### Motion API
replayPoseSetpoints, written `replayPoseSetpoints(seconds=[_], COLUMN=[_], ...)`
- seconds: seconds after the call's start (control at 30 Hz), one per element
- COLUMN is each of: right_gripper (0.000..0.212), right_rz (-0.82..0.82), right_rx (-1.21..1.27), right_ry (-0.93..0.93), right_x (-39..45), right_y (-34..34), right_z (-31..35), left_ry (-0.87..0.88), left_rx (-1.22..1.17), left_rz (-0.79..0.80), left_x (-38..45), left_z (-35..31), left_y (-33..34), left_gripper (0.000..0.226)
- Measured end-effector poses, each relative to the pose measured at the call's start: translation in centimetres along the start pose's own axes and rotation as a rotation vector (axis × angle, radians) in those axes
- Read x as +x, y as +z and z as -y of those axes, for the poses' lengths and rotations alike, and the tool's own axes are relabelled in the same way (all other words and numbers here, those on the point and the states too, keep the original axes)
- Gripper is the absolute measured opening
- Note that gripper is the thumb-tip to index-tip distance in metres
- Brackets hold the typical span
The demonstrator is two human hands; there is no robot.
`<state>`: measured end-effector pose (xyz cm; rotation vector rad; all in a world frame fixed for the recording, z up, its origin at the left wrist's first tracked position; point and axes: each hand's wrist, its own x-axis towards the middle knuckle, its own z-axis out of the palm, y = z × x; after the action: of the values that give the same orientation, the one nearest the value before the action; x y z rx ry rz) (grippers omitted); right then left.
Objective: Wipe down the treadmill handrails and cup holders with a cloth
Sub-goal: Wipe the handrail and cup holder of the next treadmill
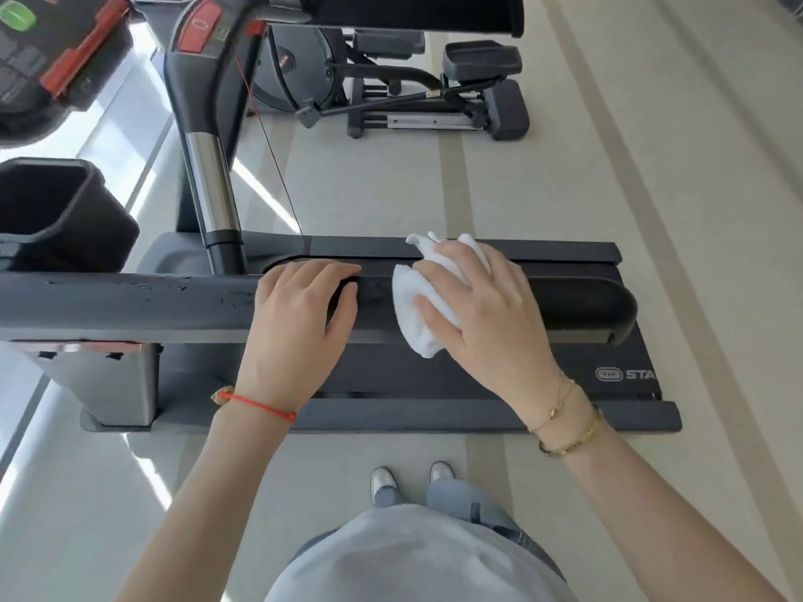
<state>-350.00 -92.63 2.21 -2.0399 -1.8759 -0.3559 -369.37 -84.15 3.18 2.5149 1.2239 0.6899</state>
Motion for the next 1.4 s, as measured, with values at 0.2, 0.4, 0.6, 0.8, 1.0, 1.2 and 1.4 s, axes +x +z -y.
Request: replayPoseSetpoints(seconds=[0.2, 0.4, 0.6, 0.8, 1.0, 1.2, 1.4], right_gripper=[0.037, 0.032, 0.027, 0.026, 0.033, 0.024, 0.031], right_rz=[0.035, -0.032, -0.162, -0.246, -0.283, -0.307, -0.300], right_rx=[-0.030, 0.021, -0.047, 0.063, 0.050, 0.692, 0.777], right_ry=[0.124, -0.009, 0.144, 0.362, 0.253, 0.613, 0.642], right_x=[1.0, 0.2, -3.5, -3.8, -7.4, -6.3, -8.4], right_y=[-0.8, 0.4, -0.8, -1.2, -0.4, -0.8, -0.5], right_z=[-0.5, 0.7, -6.0, -8.7, -8.9, -12.4, -12.4], left_ry=[0.011, 0.018, 0.073, 0.128, 0.176, 0.172, 0.145], left_rx=[-0.003, 0.002, -0.028, -0.054, -0.048, -0.029, -0.015], left_rz=[0.006, 0.001, 0.027, 0.082, 0.139, 0.143, 0.129], left_x=[0.1, 0.2, 0.8, 1.9, 2.4, 2.6, 2.4], left_z=[-0.7, -1.5, -4.6, -8.4, -11.6, -13.4, -13.9], left_y=[0.0, 0.1, 1.3, 3.4, 5.3, 6.3, 6.6], left_gripper=[0.021, 0.021, 0.021, 0.023, 0.025, 0.026, 0.026])
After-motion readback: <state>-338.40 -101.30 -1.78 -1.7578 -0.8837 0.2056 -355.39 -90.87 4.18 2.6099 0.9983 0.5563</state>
